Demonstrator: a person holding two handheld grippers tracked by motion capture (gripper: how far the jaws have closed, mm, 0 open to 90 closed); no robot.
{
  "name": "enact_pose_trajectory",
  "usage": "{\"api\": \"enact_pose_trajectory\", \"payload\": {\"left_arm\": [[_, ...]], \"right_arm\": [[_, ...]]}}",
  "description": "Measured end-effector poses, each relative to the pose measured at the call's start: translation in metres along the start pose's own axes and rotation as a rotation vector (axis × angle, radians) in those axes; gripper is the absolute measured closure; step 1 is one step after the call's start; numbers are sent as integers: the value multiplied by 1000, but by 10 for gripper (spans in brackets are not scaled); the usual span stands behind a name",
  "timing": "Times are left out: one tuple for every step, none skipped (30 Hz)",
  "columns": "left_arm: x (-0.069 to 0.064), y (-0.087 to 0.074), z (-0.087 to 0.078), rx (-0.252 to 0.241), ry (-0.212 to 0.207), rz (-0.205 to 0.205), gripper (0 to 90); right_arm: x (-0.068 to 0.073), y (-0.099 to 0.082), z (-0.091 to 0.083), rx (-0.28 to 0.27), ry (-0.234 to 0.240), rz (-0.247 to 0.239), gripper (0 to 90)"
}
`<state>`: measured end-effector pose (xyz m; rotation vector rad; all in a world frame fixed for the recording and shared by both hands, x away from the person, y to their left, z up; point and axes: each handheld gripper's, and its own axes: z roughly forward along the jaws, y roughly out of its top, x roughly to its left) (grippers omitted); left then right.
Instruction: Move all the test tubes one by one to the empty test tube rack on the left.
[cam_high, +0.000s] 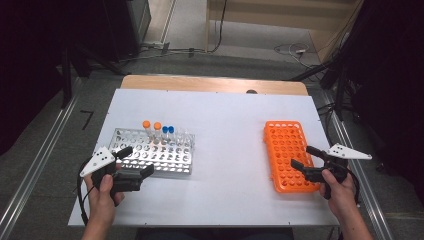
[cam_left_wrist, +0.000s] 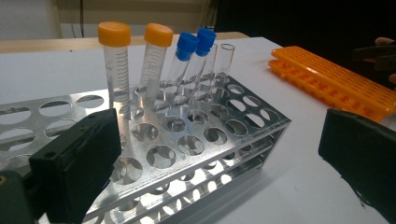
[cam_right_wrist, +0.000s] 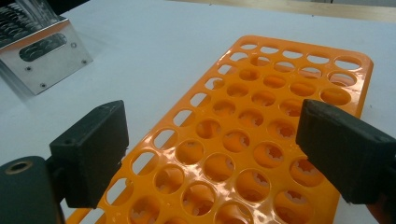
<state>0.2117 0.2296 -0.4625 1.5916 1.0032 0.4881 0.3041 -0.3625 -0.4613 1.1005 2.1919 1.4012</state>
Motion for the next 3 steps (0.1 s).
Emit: {"api": "enact_pose_trajectory", "payload": {"left_arm": [[0, 0, 0, -2, 0, 0, 0], [-1, 0, 0, -3, 2, 1, 0], [-1, 0, 0, -5, 3, 0, 0]], "right_arm": [[0, 0, 0, 0, 2, 0, 83], [1, 0, 0, -1, 2, -3, 83], [1, 0, 0, -1, 3, -7, 83]]}}
